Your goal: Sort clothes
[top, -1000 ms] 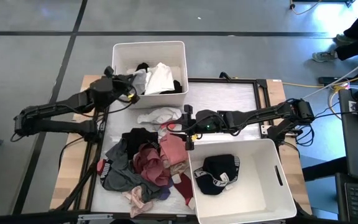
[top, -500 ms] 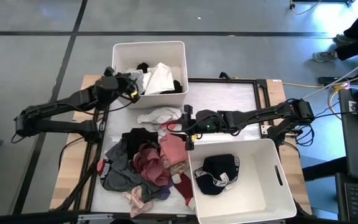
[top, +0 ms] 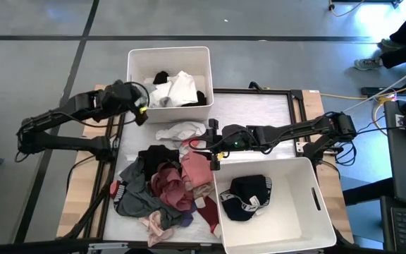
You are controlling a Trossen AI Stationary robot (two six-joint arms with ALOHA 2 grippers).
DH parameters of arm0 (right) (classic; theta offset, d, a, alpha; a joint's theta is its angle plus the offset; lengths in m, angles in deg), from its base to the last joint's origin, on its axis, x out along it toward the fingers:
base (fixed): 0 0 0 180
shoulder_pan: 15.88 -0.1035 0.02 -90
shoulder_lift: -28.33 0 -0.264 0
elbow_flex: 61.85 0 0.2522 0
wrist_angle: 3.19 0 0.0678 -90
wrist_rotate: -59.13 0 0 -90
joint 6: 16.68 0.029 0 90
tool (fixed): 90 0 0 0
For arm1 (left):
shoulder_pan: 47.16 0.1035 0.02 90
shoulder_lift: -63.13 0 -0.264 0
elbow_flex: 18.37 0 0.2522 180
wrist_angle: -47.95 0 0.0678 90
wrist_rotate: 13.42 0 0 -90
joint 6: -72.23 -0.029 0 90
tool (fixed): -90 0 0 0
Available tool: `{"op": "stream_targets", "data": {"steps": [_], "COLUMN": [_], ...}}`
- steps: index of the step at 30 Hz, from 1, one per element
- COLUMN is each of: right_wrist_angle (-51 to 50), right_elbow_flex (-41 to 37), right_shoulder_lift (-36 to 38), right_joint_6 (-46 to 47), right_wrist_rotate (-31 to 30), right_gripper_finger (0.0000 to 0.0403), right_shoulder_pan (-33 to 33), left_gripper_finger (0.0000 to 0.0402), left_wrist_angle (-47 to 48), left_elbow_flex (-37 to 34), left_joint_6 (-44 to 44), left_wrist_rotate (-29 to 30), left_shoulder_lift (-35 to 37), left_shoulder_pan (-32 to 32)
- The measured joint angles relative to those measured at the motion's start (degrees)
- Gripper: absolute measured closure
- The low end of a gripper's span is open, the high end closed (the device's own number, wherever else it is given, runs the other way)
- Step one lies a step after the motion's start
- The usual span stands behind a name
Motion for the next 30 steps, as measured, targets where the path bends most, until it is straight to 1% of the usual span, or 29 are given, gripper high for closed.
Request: {"op": "stream_targets", "data": {"steps": [2,4,9,11,15,19,23,27,30], "right_wrist_angle": [0.05,0.07,-0.05,-0.18,-0.33,-0.14,0.13,0.15,0.17], "right_elbow_flex": [0.0,0.0,0.0,0.02,0.04,0.04,0.04,0.04,0.04], "right_shoulder_lift": [0.0,0.0,0.0,0.0,0.0,0.0,0.0,0.0,0.0], "right_joint_6": [-0.01,-0.01,0.0,0.06,0.23,0.16,0.04,0.04,0.06], "right_wrist_rotate": [0.0,0.0,0.0,-0.02,-0.02,0.0,-0.02,-0.01,-0.02], "right_gripper_finger": [0.0196,0.0196,0.0196,0.0196,0.0196,0.0196,0.0196,0.0196,0.0196], "right_shoulder_pan": [0.0,0.0,0.0,0.0,0.0,0.0,0.0,0.0,0.0], "left_gripper_finger": [0.0212,0.0212,0.0217,0.0219,0.0219,0.0219,0.022,0.022,0.022], "left_wrist_angle": [-3.6,-9.21,-23.25,-26.46,-28.27,-31.75,-34.42,-34.25,-33.99], "left_elbow_flex": [-0.18,-1.34,-6.78,-9.03,-12.65,-16.95,-19.71,-20.82,-21.32], "left_joint_6": [0.23,0.39,0.18,0.38,0.84,3.47,5.05,7.99,9.6], "left_wrist_rotate": [-9.18,-14.59,-16.14,-16.2,-13.39,-7.91,-1.56,6.03,8.68], "left_shoulder_lift": [0.0,0.02,-0.21,-0.94,-3.73,-7.28,-11.62,-16.67,-20.67], "left_shoulder_pan": [-1.63,-4.44,-13.37,-16.36,-20.76,-22.93,-23.35,-23.17,-22.54]}}
